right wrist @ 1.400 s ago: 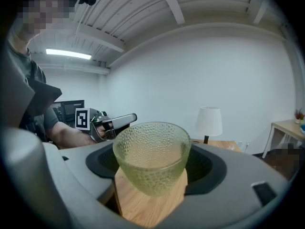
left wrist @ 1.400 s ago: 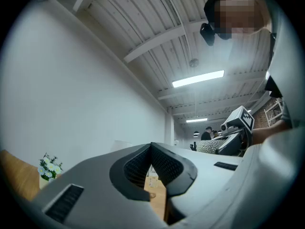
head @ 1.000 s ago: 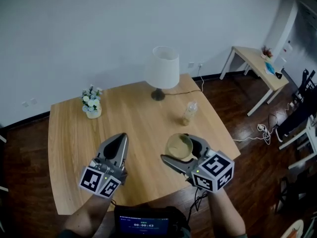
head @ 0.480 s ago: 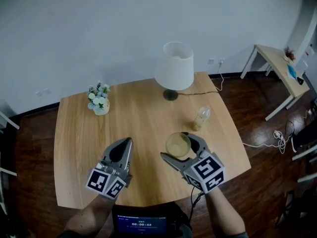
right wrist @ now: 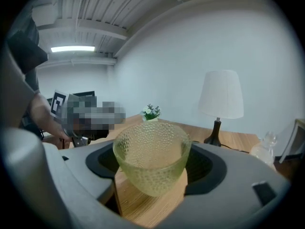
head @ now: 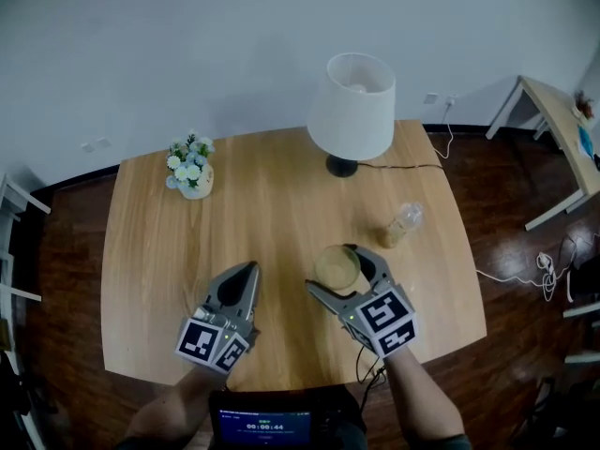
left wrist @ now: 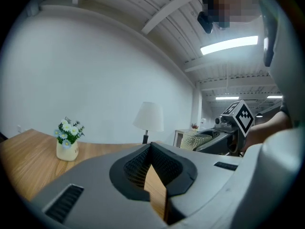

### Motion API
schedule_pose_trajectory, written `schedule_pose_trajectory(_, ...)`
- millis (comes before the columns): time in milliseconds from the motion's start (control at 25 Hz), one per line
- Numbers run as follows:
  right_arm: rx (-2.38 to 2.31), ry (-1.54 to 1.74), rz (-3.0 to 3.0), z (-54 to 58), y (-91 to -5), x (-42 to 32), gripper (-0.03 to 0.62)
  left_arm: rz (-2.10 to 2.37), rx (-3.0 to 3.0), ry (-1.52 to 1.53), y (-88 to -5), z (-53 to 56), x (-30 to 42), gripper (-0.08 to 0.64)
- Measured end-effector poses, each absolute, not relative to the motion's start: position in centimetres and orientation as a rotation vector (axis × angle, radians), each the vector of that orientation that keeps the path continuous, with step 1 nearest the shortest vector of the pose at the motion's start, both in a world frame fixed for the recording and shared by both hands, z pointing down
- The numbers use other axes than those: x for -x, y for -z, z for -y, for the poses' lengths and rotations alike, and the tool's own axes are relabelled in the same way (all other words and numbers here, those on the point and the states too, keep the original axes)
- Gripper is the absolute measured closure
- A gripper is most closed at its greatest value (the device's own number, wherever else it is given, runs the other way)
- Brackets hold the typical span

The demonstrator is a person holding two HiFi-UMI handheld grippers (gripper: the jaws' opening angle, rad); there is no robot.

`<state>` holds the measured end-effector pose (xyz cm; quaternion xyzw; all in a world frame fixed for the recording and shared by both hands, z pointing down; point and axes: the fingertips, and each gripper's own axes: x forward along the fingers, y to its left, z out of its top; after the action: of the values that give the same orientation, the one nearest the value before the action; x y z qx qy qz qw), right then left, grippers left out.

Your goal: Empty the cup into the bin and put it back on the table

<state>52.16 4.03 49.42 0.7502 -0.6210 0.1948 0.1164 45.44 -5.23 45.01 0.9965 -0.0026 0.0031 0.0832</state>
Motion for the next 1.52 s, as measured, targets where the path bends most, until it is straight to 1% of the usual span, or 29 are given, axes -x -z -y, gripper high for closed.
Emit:
schedule_pose_trajectory(240,-2.132,-0.685,1.846,-3.1,-53.7,-53.0,0.195,0.061,-2.965,-0.103,-48.5,5.9,-46.6,0.571)
schedule_pose_trajectory(560,-2.057,-0.630,1.847,-0.6,-57.5,-53.5,0.195,0.105,-2.939,-0.206,-52.4,7.1,-47.9,0.571)
schedule_pose_trajectory(960,-2.063,-0.663,1.832,0.8,-61.6,-54.3,0.195,0.138,-2.899,-0.293,-56.3,8.5,-48.5,0.571)
schedule_pose_trajectory(1520,-2.104,-0.641,1.911,0.9,-63.0,-54.0,0.193,0.138,-2.870,-0.346,-58.5,8.8,-48.9,0.571)
